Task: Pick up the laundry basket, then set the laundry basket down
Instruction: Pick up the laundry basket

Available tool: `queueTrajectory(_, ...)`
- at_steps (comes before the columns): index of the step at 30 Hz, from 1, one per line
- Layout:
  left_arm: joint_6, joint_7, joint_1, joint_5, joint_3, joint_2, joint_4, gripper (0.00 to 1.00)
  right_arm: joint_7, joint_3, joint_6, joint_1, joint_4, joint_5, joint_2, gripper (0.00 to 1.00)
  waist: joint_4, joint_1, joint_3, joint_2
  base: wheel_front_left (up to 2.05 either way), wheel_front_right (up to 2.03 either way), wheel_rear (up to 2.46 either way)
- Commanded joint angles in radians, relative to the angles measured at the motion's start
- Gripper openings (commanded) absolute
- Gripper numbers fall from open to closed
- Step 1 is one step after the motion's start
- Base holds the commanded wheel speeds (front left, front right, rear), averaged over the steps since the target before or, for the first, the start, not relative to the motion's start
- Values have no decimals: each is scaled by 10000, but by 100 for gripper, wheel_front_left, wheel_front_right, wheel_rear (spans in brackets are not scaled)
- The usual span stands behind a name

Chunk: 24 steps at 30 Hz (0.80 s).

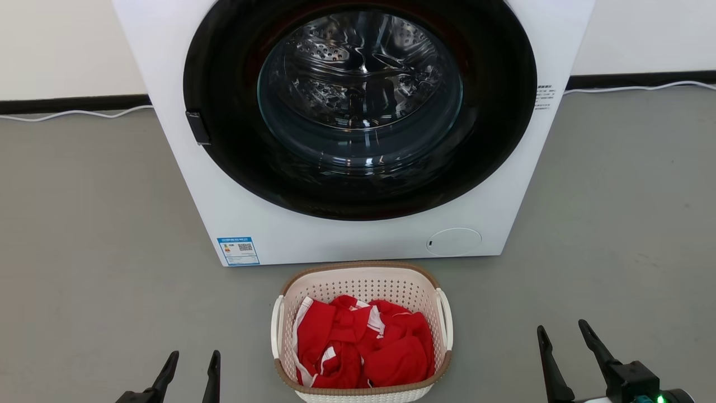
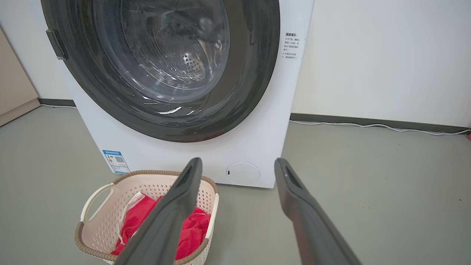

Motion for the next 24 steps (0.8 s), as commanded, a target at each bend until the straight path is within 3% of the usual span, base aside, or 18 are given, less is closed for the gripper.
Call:
queueTrajectory(1,-60,-122,-260,-35,389,85,-166,100,-210,217,33,-239,-205,-2,-143,100,-1,0,32,0,0,0,0)
queueTrajectory(24,-60,-122,-2242,-234,585,-252,655,100,-210,510,33,-2394,1234,464,-143,100,92,0,3028,0,0,0,0)
